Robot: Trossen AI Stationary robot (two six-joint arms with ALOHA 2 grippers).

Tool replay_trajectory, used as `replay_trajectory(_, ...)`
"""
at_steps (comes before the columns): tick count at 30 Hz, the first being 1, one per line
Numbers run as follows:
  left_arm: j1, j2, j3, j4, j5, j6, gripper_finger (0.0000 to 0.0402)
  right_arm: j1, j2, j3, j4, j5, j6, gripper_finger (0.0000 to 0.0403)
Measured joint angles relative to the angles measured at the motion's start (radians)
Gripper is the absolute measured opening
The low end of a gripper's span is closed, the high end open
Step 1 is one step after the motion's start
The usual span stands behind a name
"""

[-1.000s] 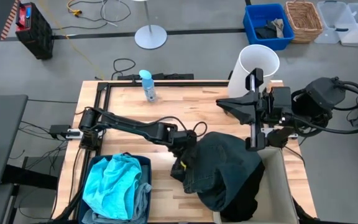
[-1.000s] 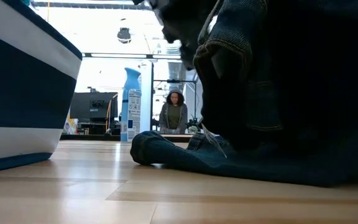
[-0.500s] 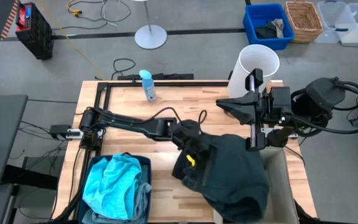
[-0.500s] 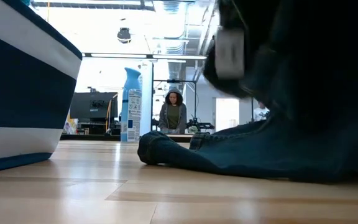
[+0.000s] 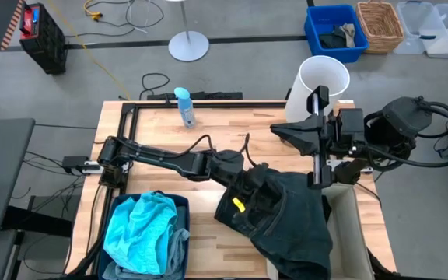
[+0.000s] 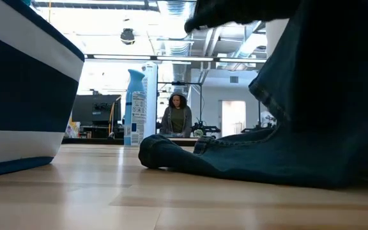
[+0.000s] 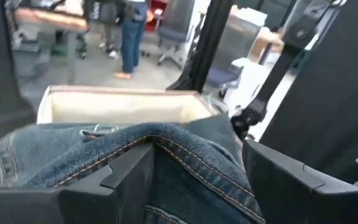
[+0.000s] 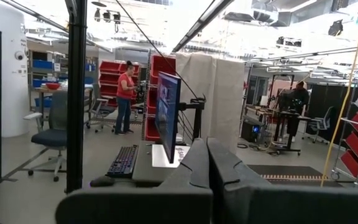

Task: Sort clothes
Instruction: Put the dark blue jeans into the laundry organizer

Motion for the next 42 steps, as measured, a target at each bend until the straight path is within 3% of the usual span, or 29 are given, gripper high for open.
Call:
replay_trajectory(8, 0.002, -0.022, -0.001, -0.038, -0.027, -0.027, 0.0250, 0.000, 0.000, 0.000, -0.030, 0.000, 0.000, 0.0000)
replay_trajectory(14, 0.051, -0.113, 0.000, -0.226, -0.061, -0.049, 0.0235, 0.009, 0.000, 0.000, -0.171, 0.000, 0.037, 0.0000)
replay_trajectory(23, 0.066, -0.122, -0.001, -0.307, 0.003, -0.024, 0.0213, 0.023, 0.003, 0.000, -0.638, -0.007, 0.445, 0.0022)
replay_trajectory(26, 0.068, -0.143, -0.001, -0.459, 0.006, 0.030, 0.0213, 0.037, 0.010, 0.000, -0.745, -0.008, 0.572, 0.0050)
replay_trajectory(29, 0.067, -0.161, 0.000, -0.711, -0.006, 0.120, 0.0212, 0.046, 0.014, 0.000, -0.773, -0.007, 0.617, 0.0069)
replay_trajectory(33, 0.057, -0.148, -0.046, -0.951, -0.129, 0.241, 0.0212, 0.050, 0.021, 0.000, -0.762, -0.006, 0.609, 0.0076)
replay_trajectory(36, 0.051, -0.145, -0.139, -0.942, -0.162, 0.260, 0.0214, 0.045, 0.021, 0.000, -0.759, -0.006, 0.602, 0.0076)
replay_trajectory(42, 0.035, -0.145, -0.369, -0.736, -0.258, 0.203, 0.0228, 0.032, 0.021, 0.000, -0.743, -0.005, 0.595, 0.0077)
